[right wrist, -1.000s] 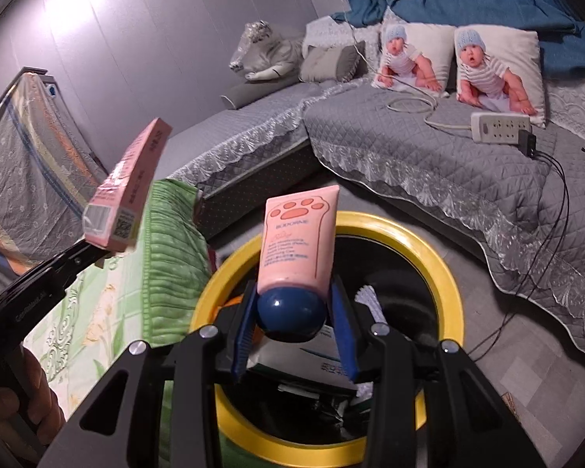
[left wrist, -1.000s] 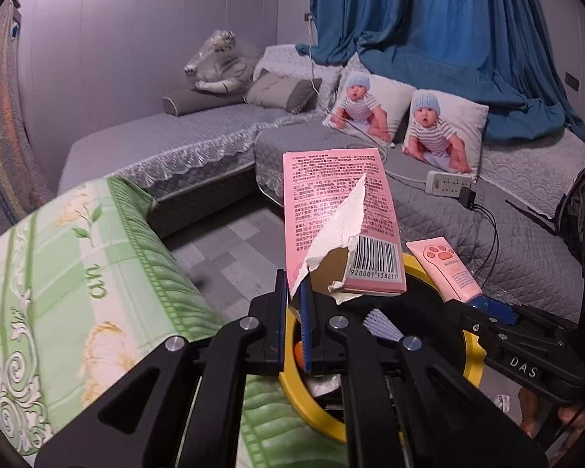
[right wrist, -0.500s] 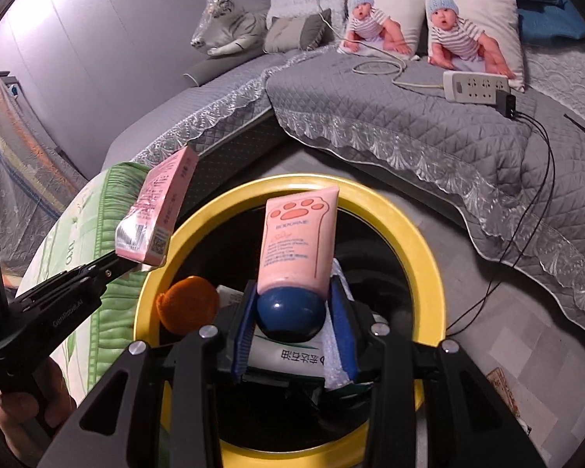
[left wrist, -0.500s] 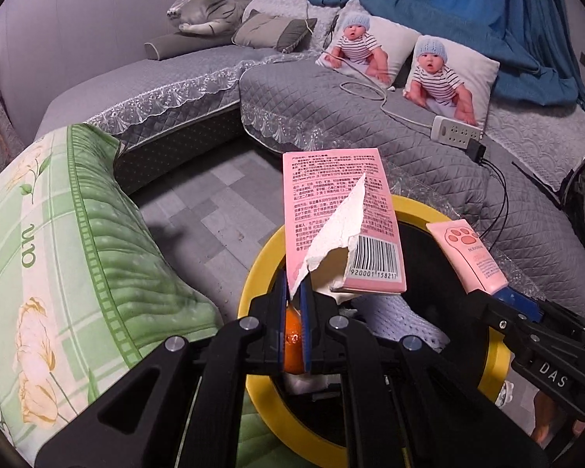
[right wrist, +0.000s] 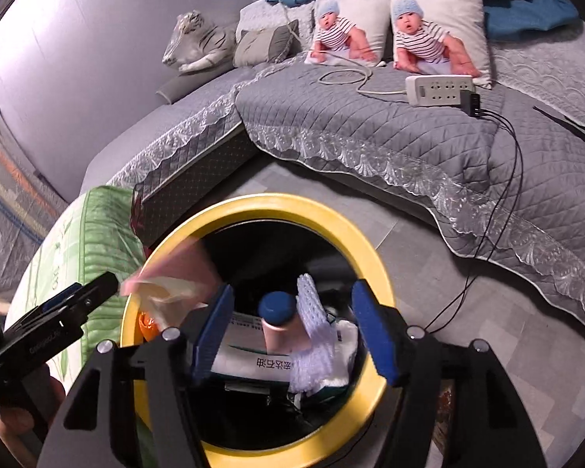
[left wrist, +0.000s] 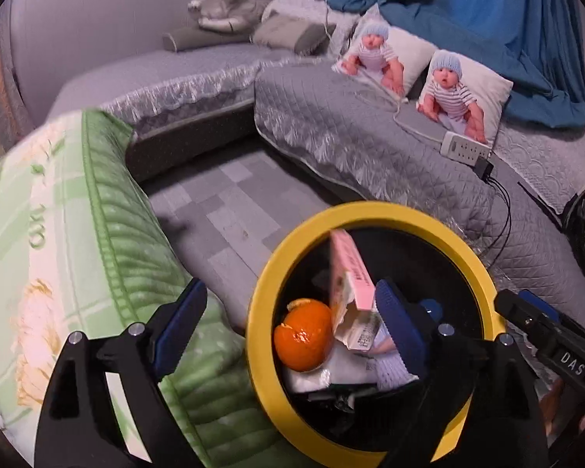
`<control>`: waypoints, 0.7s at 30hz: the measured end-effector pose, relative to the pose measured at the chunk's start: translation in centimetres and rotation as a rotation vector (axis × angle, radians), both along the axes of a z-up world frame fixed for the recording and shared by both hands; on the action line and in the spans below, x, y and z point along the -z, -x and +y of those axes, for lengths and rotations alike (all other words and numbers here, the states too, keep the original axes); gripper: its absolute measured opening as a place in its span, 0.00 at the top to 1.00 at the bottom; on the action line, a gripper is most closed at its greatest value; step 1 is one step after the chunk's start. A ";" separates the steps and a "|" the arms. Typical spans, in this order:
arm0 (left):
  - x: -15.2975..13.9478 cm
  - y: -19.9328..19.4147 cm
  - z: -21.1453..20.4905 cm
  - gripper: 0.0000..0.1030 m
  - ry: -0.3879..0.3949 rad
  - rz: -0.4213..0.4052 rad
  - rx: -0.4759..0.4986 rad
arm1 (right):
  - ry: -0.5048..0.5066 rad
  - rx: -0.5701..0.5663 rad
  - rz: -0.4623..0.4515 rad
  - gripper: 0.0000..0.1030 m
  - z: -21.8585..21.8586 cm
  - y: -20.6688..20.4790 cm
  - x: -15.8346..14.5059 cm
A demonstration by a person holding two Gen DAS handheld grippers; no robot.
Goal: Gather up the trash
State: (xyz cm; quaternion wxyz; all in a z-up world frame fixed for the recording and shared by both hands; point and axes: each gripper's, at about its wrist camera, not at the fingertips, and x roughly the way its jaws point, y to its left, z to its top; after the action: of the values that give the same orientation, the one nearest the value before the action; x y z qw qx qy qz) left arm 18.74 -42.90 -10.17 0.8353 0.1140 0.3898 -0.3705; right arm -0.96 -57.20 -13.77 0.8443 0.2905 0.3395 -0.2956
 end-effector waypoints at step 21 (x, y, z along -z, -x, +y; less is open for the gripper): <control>-10.4 2.0 24.8 0.08 0.190 -0.362 -0.458 | 0.384 -0.166 -0.205 0.08 14.1 -2.0 -7.5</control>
State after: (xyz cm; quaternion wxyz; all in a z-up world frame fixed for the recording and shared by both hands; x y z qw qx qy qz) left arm 16.71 -18.06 0.24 0.9599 0.0089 0.2137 -0.1810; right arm 0.99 -43.07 -6.28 0.9356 0.1242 0.2124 -0.2531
